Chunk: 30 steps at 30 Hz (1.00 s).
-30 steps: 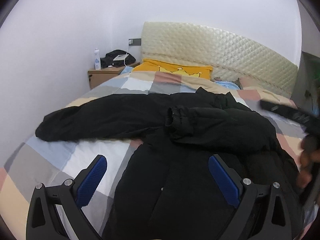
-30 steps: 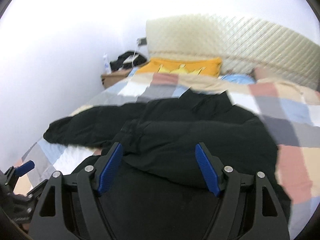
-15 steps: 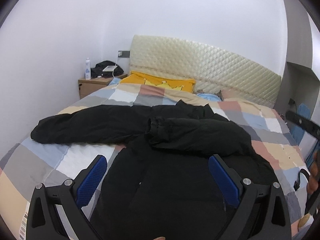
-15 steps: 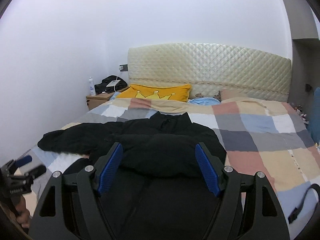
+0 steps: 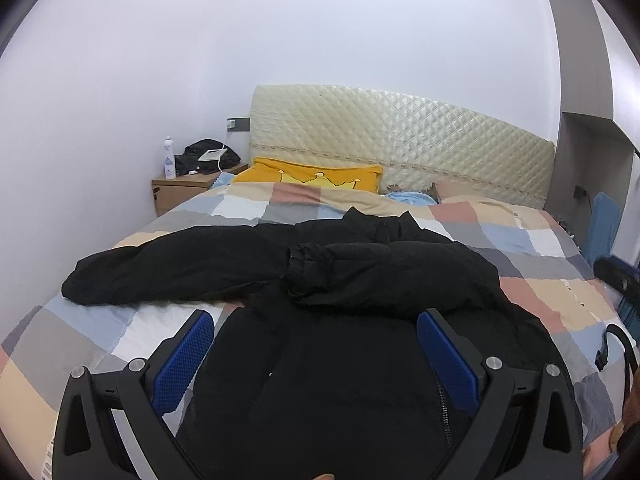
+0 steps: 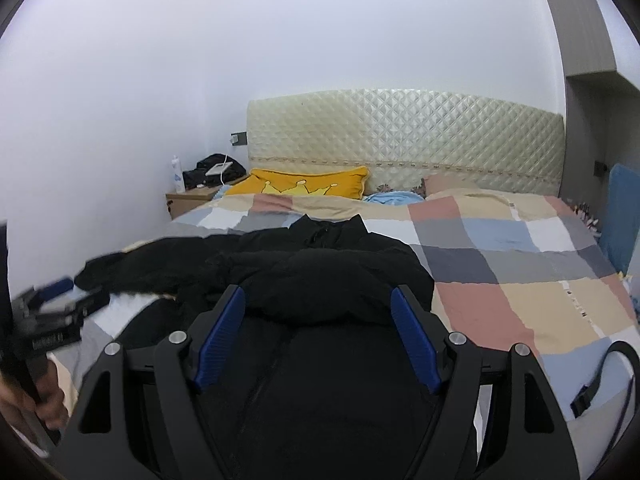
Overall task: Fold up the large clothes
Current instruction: 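Open the right tool to release the sleeve and withdraw it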
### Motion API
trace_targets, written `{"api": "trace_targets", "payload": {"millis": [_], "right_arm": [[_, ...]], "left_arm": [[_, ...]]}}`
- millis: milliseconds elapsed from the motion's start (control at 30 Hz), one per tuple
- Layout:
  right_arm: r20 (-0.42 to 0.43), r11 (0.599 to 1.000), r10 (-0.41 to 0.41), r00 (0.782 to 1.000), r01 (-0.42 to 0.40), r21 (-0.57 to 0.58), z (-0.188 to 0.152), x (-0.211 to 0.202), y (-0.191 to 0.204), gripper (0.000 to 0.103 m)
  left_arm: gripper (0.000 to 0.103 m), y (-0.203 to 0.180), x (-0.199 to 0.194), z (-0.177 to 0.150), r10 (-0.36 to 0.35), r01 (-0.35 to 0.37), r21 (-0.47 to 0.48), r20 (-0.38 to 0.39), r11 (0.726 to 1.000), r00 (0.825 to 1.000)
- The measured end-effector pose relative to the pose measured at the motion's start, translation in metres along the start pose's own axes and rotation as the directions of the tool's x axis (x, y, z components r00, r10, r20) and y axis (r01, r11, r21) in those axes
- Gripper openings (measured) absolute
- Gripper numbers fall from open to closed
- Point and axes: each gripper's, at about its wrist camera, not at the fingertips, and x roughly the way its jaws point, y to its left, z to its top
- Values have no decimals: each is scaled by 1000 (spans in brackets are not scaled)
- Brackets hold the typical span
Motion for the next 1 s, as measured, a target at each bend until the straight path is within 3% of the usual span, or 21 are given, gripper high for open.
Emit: {"api": "trace_targets", "payload": {"millis": [300, 633, 833, 1000], "right_arm": [[10, 1000, 20, 1000, -20, 6, -37, -16, -1, 79], [-64, 998, 14, 998, -10, 68, -64, -7, -6, 82], [-72, 997, -11, 997, 16, 71, -66, -4, -7, 87], [-106, 995, -16, 994, 26, 93, -71, 4, -7, 100]], "left_arm": [[103, -6, 3, -4, -18, 18, -3, -29, 1000, 999], [103, -15, 10, -14, -24, 25, 10, -56, 1000, 998], [103, -14, 14, -19, -30, 31, 16, -78, 999, 997], [103, -13, 17, -21, -20, 21, 12, -87, 1000, 996]]}}
